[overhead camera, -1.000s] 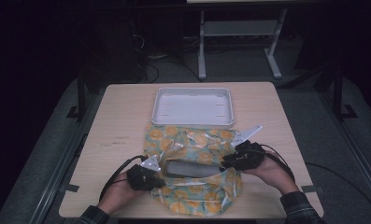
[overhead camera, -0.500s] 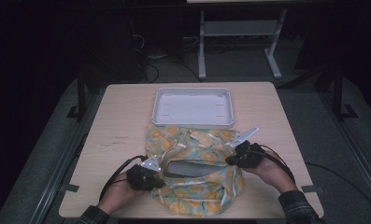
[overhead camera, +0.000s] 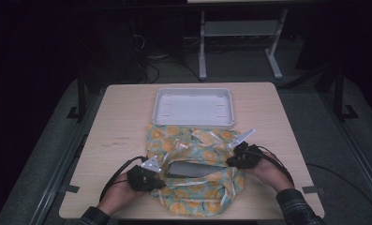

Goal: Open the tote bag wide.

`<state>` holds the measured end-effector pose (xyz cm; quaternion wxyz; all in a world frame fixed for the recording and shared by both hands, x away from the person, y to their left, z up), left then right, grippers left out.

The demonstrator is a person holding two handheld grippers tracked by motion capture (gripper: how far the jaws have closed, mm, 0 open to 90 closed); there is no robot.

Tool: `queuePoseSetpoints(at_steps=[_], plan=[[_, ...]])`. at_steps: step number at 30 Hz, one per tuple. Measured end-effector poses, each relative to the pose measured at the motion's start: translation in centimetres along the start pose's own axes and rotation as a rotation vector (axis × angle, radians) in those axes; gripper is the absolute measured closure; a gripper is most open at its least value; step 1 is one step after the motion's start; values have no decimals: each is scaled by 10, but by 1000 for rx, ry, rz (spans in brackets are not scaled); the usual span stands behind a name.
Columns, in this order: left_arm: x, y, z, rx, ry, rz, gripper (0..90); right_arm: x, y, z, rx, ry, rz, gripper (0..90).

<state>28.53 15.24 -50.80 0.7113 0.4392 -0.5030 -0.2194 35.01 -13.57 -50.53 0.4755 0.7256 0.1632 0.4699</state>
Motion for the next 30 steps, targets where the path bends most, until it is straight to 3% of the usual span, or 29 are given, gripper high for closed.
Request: queuePoseSetpoints(at_steps=[6, 13, 16, 25, 30], plan=[[0, 0, 0, 4, -6, -1, 887, 12, 30, -9, 40, -33, 129, 682], [1, 0, 1, 5, -11, -1, 887, 17, 62, -26, 67, 3, 224, 595], [1, -1, 2, 4, -6, 0, 887, 17, 68, -39, 121, 21, 242, 575], [2, -1, 2, 2, -13, 1, 886, 24, 44, -62, 209, 117, 169, 519], [2, 0, 3, 0, -15, 4, 887, 20, 36, -64, 204, 190, 121, 717]])
Point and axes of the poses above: each handheld gripper's, and its own axes: y roughly backward along the jaws, x roughly out of its top, z roughly to its right, the point moved 7 cm from there along -y, roughly forward along the jaws, and after that the axes turned 2 degrees about x, right-handed, at the moved point
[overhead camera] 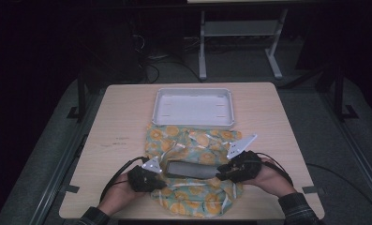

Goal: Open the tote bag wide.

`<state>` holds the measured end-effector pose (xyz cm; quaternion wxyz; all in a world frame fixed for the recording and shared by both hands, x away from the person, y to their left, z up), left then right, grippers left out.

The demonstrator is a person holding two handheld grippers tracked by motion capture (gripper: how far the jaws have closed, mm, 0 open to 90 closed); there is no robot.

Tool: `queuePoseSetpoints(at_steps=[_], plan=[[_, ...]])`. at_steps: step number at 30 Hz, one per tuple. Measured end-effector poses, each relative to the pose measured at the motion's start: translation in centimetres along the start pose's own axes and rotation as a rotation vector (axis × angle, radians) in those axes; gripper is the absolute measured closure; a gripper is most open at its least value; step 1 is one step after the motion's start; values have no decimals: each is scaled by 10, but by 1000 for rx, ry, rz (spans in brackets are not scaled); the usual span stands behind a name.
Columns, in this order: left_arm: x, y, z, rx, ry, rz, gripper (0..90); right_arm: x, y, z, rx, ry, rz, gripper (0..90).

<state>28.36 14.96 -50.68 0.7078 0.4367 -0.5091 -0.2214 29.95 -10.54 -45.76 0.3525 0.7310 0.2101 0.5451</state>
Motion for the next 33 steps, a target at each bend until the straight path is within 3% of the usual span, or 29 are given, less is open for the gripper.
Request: queuePoseSetpoints(at_steps=[2, 5, 16, 22, 29, 32, 33], plan=[[1, 0, 1, -1, 1, 2, 887, -2, 0, -2, 14, 1, -14, 811], [2, 1, 1, -1, -6, 8, 887, -6, 1, -5, 31, 9, -25, 876], [4, 2, 5, -6, -10, 29, 887, -31, 0, -14, 56, -13, -63, 892], [2, 0, 4, -12, -9, 8, 863, -45, -10, -9, 35, -39, -100, 893], [13, 36, 12, -48, 13, 122, 745, -46, -16, -8, 32, -35, -119, 893], [20, 50, 11, -80, 24, 137, 695, -46, -16, -8, 34, -36, -120, 894], [23, 53, 10, -69, 16, 147, 674, -46, -16, -8, 34, -35, -122, 894]])
Point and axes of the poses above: each handheld gripper's, and its own axes: y roughly backward along the jaws, x roughly out of its top, z roughly to its right, the point moved 7 cm from there along -y, roughly forward along the jaws, and after that the axes turned 2 degrees about x, right-handed, at the moved point
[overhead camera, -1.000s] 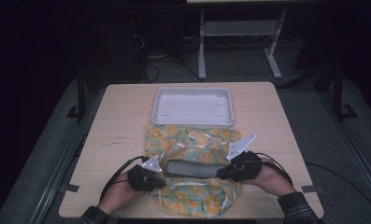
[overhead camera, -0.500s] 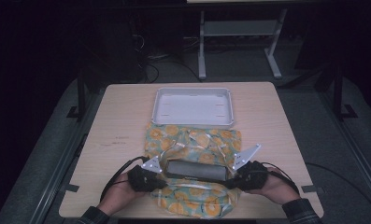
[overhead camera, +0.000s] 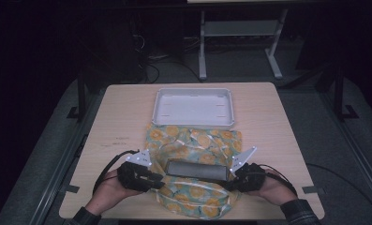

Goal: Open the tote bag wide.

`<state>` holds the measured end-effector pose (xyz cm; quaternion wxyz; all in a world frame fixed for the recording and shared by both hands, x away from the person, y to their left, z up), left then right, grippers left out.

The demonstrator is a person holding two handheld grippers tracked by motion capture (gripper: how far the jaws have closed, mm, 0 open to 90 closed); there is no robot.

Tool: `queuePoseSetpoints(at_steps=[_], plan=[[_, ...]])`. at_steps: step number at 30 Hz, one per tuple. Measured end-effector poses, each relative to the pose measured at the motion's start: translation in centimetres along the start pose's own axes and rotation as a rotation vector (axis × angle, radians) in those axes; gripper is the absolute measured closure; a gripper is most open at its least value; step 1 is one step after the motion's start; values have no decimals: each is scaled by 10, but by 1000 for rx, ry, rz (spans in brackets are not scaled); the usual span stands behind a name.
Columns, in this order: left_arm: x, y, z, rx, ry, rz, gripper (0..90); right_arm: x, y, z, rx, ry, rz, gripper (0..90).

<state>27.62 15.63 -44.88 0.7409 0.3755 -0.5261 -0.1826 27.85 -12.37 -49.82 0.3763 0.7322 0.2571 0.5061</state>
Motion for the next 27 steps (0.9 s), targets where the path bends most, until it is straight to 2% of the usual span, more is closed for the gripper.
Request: queuePoseSetpoints(at_steps=[3, 8, 9, 13, 15, 19, 20, 21, 23, 24, 26, 27], plan=[[9, 7, -3, 13, -8, 21, 602, 0, 0, 0, -2, 8, 1, 894], [27, 14, -12, 29, -18, 61, 588, 0, -1, 0, 1, 10, -4, 894], [32, 14, -15, 33, -21, 69, 599, 0, -1, 0, 0, 5, -8, 894], [44, 4, -30, 54, -2, 76, 745, -1, -2, 0, -3, 11, -14, 894], [45, -5, -39, 71, 2, 58, 774, -1, -2, 0, -3, 11, -15, 894], [44, -21, -49, 102, 9, 18, 716, -2, -2, 1, -8, 13, -18, 894], [43, -24, -52, 108, -1, 5, 717, -2, -2, 1, -8, 14, -19, 894], [43, -27, -53, 109, 12, 10, 729, -2, -2, 1, -8, 15, -20, 894], [43, -30, -56, 119, 12, 1, 760, -2, -3, 1, -7, 15, -21, 894], [41, -31, -60, 129, -4, -17, 775, -2, -3, 1, -7, 15, -22, 894], [41, -35, -63, 135, -5, -20, 820, -2, -3, 1, -7, 18, -24, 894], [40, -35, -64, 129, -12, -24, 869, -2, -3, 1, -8, 19, -24, 894]])
Point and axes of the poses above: each handheld gripper's, and its own axes: y roughly backward along the jaws, x roughly out of its top, z roughly to its right, the point moved 7 cm from there along -y, roughly forward along the jaws, and after that the axes turned 2 degrees about x, right-handed, at the moved point
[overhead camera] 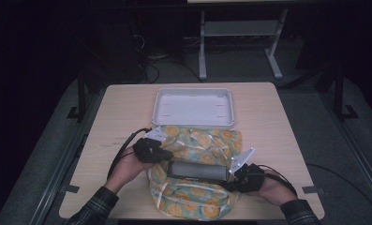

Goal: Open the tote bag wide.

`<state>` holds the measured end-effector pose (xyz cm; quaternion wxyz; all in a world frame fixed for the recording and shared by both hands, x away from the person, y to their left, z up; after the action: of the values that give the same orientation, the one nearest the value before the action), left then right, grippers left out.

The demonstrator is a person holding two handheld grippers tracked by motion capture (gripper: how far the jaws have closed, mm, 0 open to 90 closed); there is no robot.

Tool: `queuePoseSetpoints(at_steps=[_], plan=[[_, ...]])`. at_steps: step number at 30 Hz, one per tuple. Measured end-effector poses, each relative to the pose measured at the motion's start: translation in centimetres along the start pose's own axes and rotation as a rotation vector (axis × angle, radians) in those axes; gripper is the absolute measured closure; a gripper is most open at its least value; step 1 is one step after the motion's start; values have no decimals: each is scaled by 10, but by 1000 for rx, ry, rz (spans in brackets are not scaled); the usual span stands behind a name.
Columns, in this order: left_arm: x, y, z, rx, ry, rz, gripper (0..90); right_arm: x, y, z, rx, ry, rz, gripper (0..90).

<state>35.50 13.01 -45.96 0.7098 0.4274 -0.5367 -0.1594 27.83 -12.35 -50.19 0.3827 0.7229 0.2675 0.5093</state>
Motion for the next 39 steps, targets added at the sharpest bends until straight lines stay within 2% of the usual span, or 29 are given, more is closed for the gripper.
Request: queuePoseSetpoints(at_steps=[1, 4, 8, 15, 18, 20, 24, 27, 28, 31, 32, 33, 35, 36, 39], plan=[[1, -1, 0, 5, 15, 14, 895, 0, 0, 0, -1, 0, -2, 894], [1, -4, -6, 26, 3, -1, 898, -1, -1, 0, -2, 4, -9, 895], [-1, -13, -15, 59, 18, -12, 900, -6, -2, 0, -9, -4, -34, 895], [-13, -29, -31, 108, 29, -94, 900, -16, -2, -1, -10, -18, -59, 897], [-23, -33, -37, 148, 19, -142, 900, -18, 0, 0, -15, -23, -58, 897], [-29, -35, -40, 146, 33, -154, 900, -19, 0, -1, -18, -30, -56, 897], [-28, -29, -41, 139, 49, -119, 899, -18, 0, -1, -21, -18, -58, 896], [-25, -19, -38, 114, 83, -68, 897, -15, 1, 0, -25, -19, -36, 893], [-25, -14, -38, 108, 81, -66, 894, -14, 3, 0, -25, -18, -29, 885], [-25, -3, -33, 96, 86, -31, 847, -11, 7, 0, -29, -32, -2, 808], [-24, -1, -31, 91, 102, -13, 840, -11, 8, 1, -38, -33, 5, 765], [-25, 3, -30, 89, 91, -18, 830, -11, 10, 2, -45, -37, 11, 747], [-25, 8, -27, 91, 101, 11, 787, -9, 14, 3, -59, -42, 27, 684], [-25, 12, -26, 84, 87, 13, 769, -8, 17, 3, -67, -51, 38, 644], [-23, 21, -20, 52, 100, 54, 708, -5, 24, 3, -85, -68, 78, 545]])
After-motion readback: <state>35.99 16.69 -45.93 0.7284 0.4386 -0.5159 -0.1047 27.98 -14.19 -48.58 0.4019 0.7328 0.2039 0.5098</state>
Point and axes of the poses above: each handheld gripper's, and its own axes: y roughly backward along the jaws, x roughly out of its top, z roughly to its right, the point moved 7 cm from there along -y, roughly forward along the jaws, and after that the axes turned 2 degrees about x, right-handed, at the moved point
